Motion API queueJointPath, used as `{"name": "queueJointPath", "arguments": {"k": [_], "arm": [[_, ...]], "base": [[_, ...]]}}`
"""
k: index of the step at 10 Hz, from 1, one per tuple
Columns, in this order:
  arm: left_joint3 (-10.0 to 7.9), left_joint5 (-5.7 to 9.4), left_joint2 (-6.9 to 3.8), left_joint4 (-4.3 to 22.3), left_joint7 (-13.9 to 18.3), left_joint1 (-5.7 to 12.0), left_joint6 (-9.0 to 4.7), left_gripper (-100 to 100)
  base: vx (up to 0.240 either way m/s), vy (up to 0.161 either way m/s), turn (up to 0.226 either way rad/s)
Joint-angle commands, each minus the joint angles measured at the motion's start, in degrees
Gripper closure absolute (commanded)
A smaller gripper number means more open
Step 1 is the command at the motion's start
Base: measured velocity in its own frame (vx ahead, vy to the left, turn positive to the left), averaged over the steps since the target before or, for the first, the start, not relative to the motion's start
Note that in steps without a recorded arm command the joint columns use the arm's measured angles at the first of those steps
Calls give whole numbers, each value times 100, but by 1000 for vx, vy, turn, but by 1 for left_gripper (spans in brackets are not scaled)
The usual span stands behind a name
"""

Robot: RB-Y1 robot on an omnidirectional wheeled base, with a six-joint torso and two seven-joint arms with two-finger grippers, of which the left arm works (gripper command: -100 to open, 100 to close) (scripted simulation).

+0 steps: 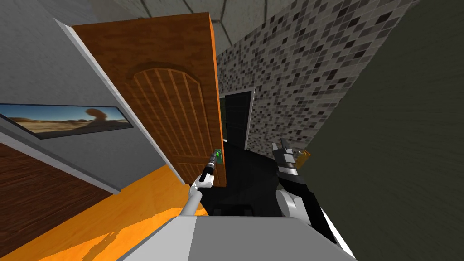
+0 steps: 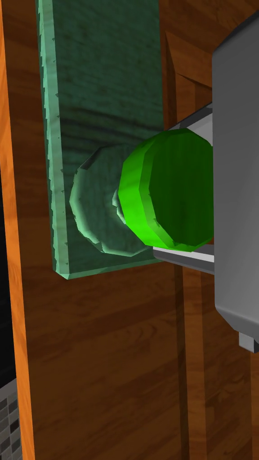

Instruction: Push the door open

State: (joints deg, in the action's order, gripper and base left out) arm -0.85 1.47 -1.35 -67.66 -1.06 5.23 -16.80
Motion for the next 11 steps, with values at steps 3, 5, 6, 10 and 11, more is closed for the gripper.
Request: {"name": "queueJointPath", "arguments": {"k": [3, 5, 6, 10, 11], "arm": [[-125, 14, 46, 18, -20, 28, -20, 100], [-256, 35, -71, 14, -40, 44, -27, 100], [-318, 44, -120, 18, -52, 48, -28, 100], [-538, 78, -245, 33, -93, 58, -30, 100], [-600, 87, -272, 37, -104, 61, -31, 100]], "base": [[140, -76, 47], [134, -47, 41], [184, -69, 51], [174, -66, 46], [200, -49, 106]]}}
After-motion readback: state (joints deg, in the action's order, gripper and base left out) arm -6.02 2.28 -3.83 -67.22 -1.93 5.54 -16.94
